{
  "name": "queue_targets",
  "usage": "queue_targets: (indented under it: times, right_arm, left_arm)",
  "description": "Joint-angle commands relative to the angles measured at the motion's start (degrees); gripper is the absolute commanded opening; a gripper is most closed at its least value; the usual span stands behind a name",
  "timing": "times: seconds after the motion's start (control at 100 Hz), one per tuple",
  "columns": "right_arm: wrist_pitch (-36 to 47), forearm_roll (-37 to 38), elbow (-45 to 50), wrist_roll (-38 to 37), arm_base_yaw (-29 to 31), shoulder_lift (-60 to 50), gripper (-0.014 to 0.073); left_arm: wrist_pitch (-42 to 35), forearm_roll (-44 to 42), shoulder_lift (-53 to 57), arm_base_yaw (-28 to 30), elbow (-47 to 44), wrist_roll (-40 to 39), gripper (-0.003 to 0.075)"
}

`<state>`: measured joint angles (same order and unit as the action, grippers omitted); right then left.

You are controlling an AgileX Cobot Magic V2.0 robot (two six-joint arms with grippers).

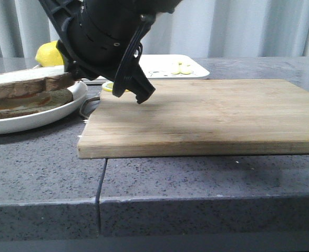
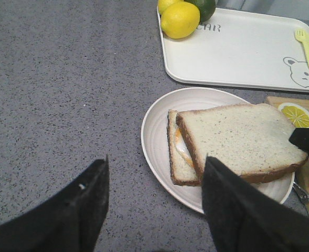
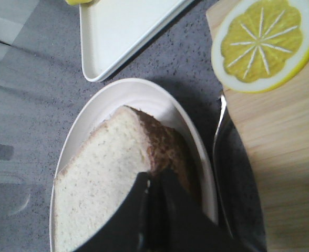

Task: Place bread and move sandwich to tray
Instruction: 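Carry the bread with the right gripper and lay it on the egg toast, then open the right gripper and withdraw it from the sandwich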

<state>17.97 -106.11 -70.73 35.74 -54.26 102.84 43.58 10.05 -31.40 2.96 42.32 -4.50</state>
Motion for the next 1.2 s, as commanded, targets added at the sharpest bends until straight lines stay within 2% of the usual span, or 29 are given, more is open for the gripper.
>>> queue_targets:
  times: [0.0,0.08,0.34,0.48,0.89,1.03,1.19]
  right_arm:
    - [-0.1,-1.5,-2.1,0.0,0.0,-2.6,-0.0102]
    - [-0.1,-1.2,-2.1,0.0,0.0,-2.6,-0.0072]
    - [-1.1,-1.2,-2.1,0.0,0.0,-2.6,0.0180]
    - [-0.4,-1.0,-2.1,0.8,0.0,-2.6,0.0256]
    - [1.7,2.6,-2.1,1.8,0.0,-4.5,0.0275]
    - [5.3,8.0,-2.1,2.7,0.5,-8.7,0.0275]
    - [4.8,17.6,-2.0,10.3,2.7,-15.4,0.0275]
  left_arm:
    - [-3.8,0.9,-0.6,-0.3,1.8,-0.5,0.0365]
    - [-3.8,0.9,-0.6,-0.3,1.8,-0.5,0.0365]
    - [-3.8,0.9,-0.6,-0.3,1.8,-0.5,0.0365]
    - [-3.8,0.9,-0.6,-0.3,1.8,-0.5,0.0365]
    - [-3.8,0.9,-0.6,-0.3,1.8,-0.5,0.0365]
    - [-3.8,0.9,-0.6,-0.3,1.8,-0.5,0.0365]
    - [-3.8,0.9,-0.6,-0.3,1.8,-0.5,0.0365]
